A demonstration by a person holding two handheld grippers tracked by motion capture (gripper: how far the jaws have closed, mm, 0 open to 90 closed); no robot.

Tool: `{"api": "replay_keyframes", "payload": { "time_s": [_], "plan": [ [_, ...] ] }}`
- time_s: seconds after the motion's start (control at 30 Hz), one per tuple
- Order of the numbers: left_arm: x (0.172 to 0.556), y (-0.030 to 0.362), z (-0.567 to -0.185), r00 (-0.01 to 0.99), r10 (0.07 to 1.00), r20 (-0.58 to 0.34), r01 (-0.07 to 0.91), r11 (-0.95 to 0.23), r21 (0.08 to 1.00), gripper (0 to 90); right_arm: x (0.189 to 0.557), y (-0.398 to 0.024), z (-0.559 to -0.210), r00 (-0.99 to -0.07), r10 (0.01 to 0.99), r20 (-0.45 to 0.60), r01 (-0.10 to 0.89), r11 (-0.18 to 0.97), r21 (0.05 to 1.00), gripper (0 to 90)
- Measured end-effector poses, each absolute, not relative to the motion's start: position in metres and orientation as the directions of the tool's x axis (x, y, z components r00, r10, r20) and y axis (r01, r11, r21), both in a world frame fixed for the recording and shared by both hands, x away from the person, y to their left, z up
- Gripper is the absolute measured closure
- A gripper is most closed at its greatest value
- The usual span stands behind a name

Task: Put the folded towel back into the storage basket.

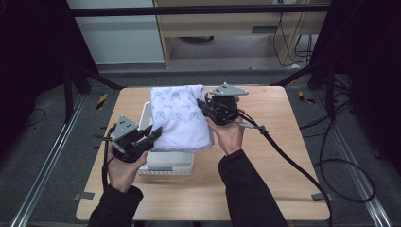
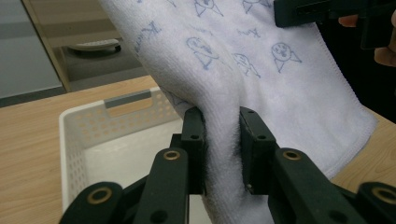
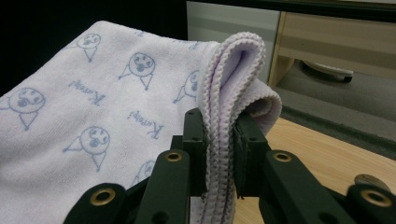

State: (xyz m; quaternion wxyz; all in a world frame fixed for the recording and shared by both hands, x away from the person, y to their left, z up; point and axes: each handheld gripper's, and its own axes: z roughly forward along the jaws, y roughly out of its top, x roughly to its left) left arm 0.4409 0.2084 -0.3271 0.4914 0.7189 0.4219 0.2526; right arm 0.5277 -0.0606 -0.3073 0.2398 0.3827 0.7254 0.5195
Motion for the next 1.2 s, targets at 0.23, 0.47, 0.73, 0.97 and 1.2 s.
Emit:
{"api": "replay_keyframes", "payload": {
  "time_s": [0.23,0.47,0.73,0.97,1.2],
  "plan": [
    [0.443,0.225,-0.331,0.498,0.865,-0.054,0.37,-0.155,0.916,73.2,0.534,-0.042,-0.311,-0.605,0.794,0.053,0.308,0.172,0.936,77.7],
    [0.448,0.238,-0.336,0.481,0.875,-0.061,0.39,-0.151,0.908,73.2,0.54,-0.027,-0.317,-0.61,0.79,0.059,0.317,0.175,0.932,77.6],
    [0.455,0.248,-0.346,0.468,0.881,-0.072,0.417,-0.149,0.897,73.2,0.549,-0.015,-0.33,-0.614,0.786,0.07,0.334,0.179,0.925,77.6],
    [0.46,0.254,-0.355,0.458,0.886,-0.072,0.436,-0.154,0.887,73.2,0.554,-0.007,-0.342,-0.608,0.79,0.078,0.35,0.179,0.92,77.6],
    [0.465,0.257,-0.365,0.451,0.89,-0.071,0.455,-0.161,0.876,73.2,0.557,-0.001,-0.353,-0.603,0.795,0.073,0.362,0.19,0.913,77.5]
  ]
}}
